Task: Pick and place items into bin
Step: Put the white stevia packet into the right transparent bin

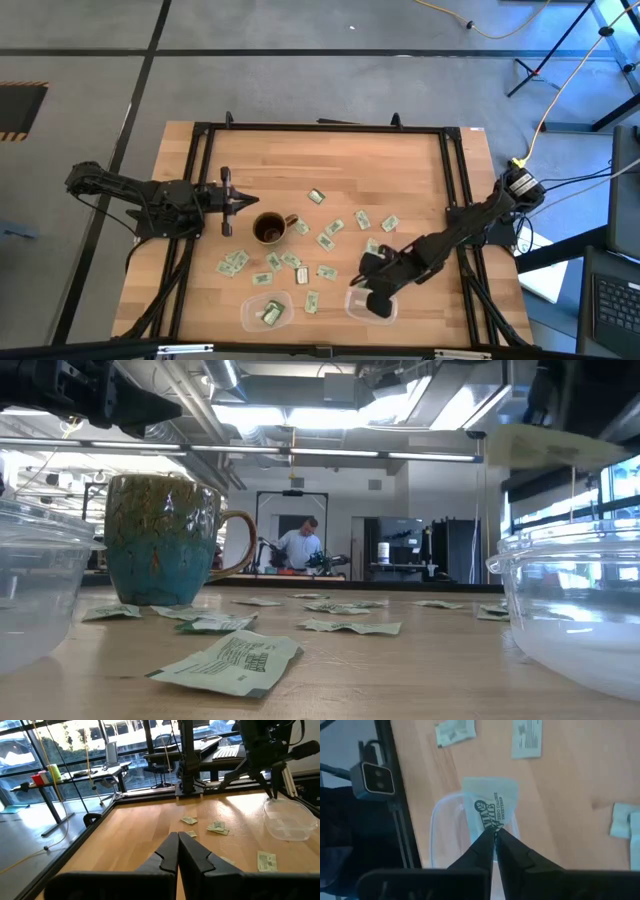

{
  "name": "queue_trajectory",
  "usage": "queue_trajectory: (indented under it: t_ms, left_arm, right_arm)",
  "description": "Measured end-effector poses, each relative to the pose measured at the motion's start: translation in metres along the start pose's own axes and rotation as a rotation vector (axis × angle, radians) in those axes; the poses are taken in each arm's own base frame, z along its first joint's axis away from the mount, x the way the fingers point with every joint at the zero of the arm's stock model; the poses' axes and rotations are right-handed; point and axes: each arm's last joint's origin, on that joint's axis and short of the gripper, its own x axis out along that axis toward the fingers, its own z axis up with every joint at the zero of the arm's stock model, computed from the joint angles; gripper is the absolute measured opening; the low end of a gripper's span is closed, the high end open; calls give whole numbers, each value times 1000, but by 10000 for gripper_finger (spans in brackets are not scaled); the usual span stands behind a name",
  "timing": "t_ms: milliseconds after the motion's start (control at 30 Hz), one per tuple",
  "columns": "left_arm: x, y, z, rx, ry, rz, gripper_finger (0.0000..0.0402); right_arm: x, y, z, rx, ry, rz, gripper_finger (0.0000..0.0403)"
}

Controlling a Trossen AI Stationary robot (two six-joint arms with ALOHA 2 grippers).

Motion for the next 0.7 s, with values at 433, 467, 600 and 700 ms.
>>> queue_trajectory:
  t_ms: [433,467,600,700]
  left_arm:
    - [4,-2,-3,33,36,0,4]
    - [5,-2,-4,43,40,2,4]
    - [6,-3,-5,54,52,2,7]
    - [6,-3,-5,55,54,1,8]
  right_arm:
    - [7,19,-24,-58,20,39,23]
    - [8,20,-26,-63,20,33,23]
    - [17,24,-32,-77,29,31,23]
    - [26,24,-36,-84,43,14,23]
